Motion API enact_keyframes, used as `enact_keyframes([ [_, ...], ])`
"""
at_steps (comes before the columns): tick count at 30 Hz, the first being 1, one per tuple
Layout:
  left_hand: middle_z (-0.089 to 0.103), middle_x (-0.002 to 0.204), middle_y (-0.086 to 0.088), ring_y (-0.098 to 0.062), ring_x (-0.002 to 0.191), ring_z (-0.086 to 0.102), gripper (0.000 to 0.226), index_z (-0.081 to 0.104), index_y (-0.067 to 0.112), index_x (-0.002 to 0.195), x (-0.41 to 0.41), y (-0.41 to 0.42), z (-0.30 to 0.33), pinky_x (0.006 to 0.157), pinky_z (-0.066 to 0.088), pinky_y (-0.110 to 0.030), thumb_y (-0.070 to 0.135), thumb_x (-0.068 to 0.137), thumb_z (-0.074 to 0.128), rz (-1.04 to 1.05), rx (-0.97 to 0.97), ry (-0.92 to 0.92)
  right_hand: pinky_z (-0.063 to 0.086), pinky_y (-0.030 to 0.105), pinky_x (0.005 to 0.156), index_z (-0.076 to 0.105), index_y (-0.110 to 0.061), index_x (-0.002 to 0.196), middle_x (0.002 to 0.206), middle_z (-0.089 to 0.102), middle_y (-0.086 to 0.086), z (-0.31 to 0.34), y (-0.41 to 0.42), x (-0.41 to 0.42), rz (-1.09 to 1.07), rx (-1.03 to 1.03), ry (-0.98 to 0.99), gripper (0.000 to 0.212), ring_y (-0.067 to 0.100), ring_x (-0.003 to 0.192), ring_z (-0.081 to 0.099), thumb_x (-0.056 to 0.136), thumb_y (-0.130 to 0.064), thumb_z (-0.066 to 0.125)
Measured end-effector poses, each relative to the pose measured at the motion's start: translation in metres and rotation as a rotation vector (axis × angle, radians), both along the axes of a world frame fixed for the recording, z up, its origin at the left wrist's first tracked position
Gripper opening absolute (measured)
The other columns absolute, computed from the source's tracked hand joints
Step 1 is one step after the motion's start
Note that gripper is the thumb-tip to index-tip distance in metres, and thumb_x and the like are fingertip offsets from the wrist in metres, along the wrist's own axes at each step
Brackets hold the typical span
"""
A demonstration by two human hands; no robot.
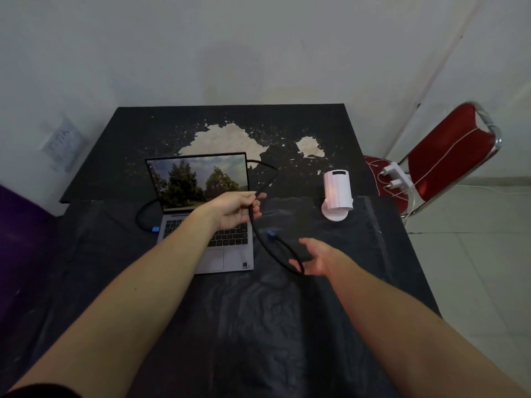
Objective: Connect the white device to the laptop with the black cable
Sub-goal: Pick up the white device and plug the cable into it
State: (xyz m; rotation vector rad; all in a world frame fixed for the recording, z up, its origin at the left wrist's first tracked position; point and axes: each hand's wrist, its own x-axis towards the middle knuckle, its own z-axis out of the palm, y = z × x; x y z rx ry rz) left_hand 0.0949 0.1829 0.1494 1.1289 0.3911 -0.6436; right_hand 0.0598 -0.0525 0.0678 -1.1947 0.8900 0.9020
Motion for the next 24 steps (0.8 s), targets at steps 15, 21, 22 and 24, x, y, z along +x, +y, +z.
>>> enact_keyframes([
  [15,0.051,0.078,-0.009,-0.021,0.061,0.055,0.030,0.044,0.023,0.129,0.016,-0.023,-0.029,0.064,0.055,-0.039,0.013,0.101,0.038,-0.105,0.577,0.001,0.025,0.021,0.033,0.062,-0.013,0.106,0.058,0.039,-0.003,0.033,-0.055,0.064,0.266,-0.105,-0.413,0.040,0.007,0.034,0.025,0.101,-0.050,0.048],
  [21,0.048,0.077,-0.004,-0.013,0.054,0.046,0.035,0.049,0.010,0.134,0.064,-0.085,-0.037,0.052,0.044,-0.029,0.009,0.103,0.033,-0.053,0.631,-0.121,0.027,0.021,0.037,0.061,-0.020,0.107,0.063,0.041,-0.003,0.041,-0.085,0.077,0.123,-0.187,-0.655,0.035,0.007,0.038,0.028,0.101,-0.049,0.042],
  [22,0.047,0.074,-0.002,-0.013,0.052,0.045,0.033,0.053,0.010,0.127,0.067,-0.097,-0.040,0.051,0.043,-0.028,0.009,0.102,0.032,-0.083,0.616,-0.113,0.030,0.022,0.038,0.061,-0.020,0.109,0.067,0.043,-0.001,0.042,-0.092,0.081,0.099,-0.245,-0.716,0.031,0.008,0.040,0.032,0.101,-0.045,0.043],
  [24,0.047,0.070,-0.001,-0.013,0.051,0.046,0.030,0.057,0.012,0.116,0.067,-0.123,-0.046,0.051,0.042,-0.027,0.007,0.101,0.032,-0.150,0.596,-0.109,0.035,0.024,0.040,0.062,-0.021,0.111,0.074,0.048,0.000,0.042,-0.109,0.087,0.091,-0.361,-0.800,0.027,0.011,0.050,0.041,0.101,-0.038,0.044],
])
